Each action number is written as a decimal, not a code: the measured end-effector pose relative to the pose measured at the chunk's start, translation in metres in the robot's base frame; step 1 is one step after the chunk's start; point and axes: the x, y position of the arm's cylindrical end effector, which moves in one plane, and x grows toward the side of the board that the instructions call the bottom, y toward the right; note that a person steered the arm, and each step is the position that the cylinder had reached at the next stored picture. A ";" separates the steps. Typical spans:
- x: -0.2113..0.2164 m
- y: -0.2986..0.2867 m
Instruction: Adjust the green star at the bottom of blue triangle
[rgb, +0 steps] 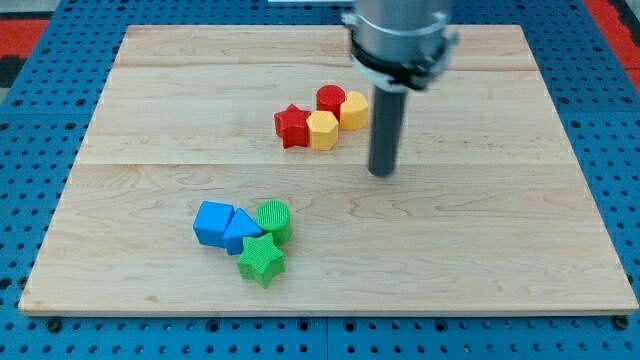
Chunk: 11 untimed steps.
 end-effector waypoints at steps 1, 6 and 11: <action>0.078 0.002; 0.134 -0.158; 0.131 -0.176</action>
